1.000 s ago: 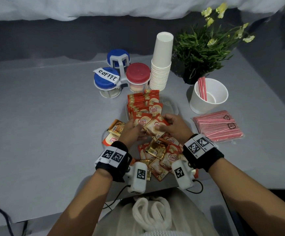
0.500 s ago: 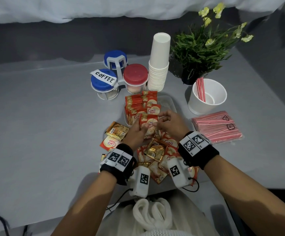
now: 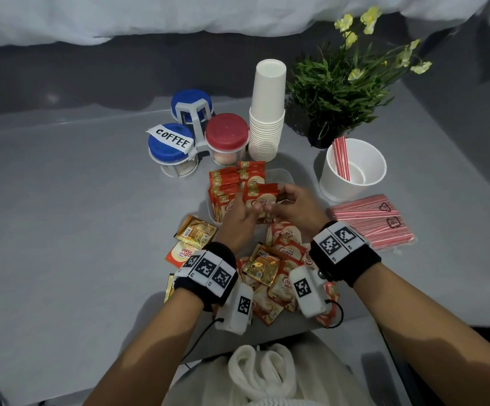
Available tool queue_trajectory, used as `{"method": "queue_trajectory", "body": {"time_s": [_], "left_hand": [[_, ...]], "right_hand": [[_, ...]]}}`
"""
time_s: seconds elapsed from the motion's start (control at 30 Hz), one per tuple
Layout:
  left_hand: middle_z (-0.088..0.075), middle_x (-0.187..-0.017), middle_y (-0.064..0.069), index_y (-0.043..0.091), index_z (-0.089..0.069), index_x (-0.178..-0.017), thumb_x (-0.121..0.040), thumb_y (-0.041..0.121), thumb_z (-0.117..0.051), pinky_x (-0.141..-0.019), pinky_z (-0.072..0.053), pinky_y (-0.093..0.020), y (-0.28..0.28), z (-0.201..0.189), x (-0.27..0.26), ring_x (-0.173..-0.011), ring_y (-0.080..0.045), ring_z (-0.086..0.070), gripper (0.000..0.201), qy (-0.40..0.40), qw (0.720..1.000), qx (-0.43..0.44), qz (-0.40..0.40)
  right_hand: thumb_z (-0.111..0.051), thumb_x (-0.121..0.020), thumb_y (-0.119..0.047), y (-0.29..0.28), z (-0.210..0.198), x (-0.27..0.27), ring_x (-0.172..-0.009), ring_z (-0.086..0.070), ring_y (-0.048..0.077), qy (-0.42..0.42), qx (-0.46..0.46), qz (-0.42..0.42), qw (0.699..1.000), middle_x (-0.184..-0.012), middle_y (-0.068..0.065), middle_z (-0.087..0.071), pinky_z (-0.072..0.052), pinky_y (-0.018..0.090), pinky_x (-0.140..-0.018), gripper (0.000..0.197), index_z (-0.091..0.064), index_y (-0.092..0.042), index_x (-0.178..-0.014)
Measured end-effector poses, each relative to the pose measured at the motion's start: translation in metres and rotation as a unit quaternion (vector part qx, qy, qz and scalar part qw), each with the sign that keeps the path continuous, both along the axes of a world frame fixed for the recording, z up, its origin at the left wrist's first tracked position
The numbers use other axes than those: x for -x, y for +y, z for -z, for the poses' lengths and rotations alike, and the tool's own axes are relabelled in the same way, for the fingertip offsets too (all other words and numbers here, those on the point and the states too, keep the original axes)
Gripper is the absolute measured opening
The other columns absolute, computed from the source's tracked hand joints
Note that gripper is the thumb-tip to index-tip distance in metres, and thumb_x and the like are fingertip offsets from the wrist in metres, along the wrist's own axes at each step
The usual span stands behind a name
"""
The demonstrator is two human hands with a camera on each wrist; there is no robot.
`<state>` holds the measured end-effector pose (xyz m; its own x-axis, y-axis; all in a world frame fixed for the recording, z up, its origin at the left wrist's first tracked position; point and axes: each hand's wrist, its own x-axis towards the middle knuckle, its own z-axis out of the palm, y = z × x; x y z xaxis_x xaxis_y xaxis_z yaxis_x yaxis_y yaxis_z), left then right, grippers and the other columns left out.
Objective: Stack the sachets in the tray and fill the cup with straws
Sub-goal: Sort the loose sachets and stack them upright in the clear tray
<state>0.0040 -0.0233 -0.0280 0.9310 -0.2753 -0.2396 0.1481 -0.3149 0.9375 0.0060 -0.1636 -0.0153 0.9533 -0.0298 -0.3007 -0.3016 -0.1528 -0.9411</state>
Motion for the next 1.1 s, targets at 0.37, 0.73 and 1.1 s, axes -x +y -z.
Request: {"method": "queue_trajectory", "body": {"time_s": [0.37, 0.73, 1.1], "left_hand": [[-0.039, -0.133, -0.011, 0.012, -0.049, -0.124, -0.087, 0.024, -0.058, -0.102, -0.029, -0.031, 0.007, -0.010, -0.043, -0.126, -0.026, -0.032, 0.040, -0.151, 0.952, -0.260, -0.061], [-0.026, -0.146, -0.017, 0.009, -0.042, -0.128, -0.084, 0.018, -0.057, -0.115, -0.019, -0.045, 0.007, 0.028, -0.046, -0.138, -0.037, -0.018, 0.048, -0.109, 0.932, -0.345, 0.007], [-0.023, -0.144, -0.014, 0.010, -0.041, -0.126, -0.083, 0.022, -0.059, -0.112, -0.023, -0.041, 0.007, 0.031, -0.049, -0.134, -0.034, -0.018, 0.048, -0.103, 0.932, -0.347, 0.015]], "right_hand": [[-0.070, -0.077, -0.003, -0.018, 0.011, -0.039, -0.073, -0.062, 0.020, -0.009, 0.153, 0.037, 0.988, -0.090, 0.008, -0.063, -0.055, 0.036, -0.072, 0.020, -0.057, -0.014, -0.087], [-0.061, -0.085, -0.011, -0.003, 0.034, -0.050, -0.106, -0.059, 0.028, 0.033, 0.327, -0.061, 0.942, -0.111, 0.012, -0.064, -0.040, 0.026, -0.084, 0.030, -0.059, -0.007, -0.115], [-0.049, -0.088, -0.005, 0.015, 0.038, -0.053, -0.115, -0.052, 0.027, -0.001, 0.294, -0.047, 0.954, -0.122, 0.014, -0.054, -0.038, 0.028, -0.092, 0.036, -0.046, -0.005, -0.124]]}}
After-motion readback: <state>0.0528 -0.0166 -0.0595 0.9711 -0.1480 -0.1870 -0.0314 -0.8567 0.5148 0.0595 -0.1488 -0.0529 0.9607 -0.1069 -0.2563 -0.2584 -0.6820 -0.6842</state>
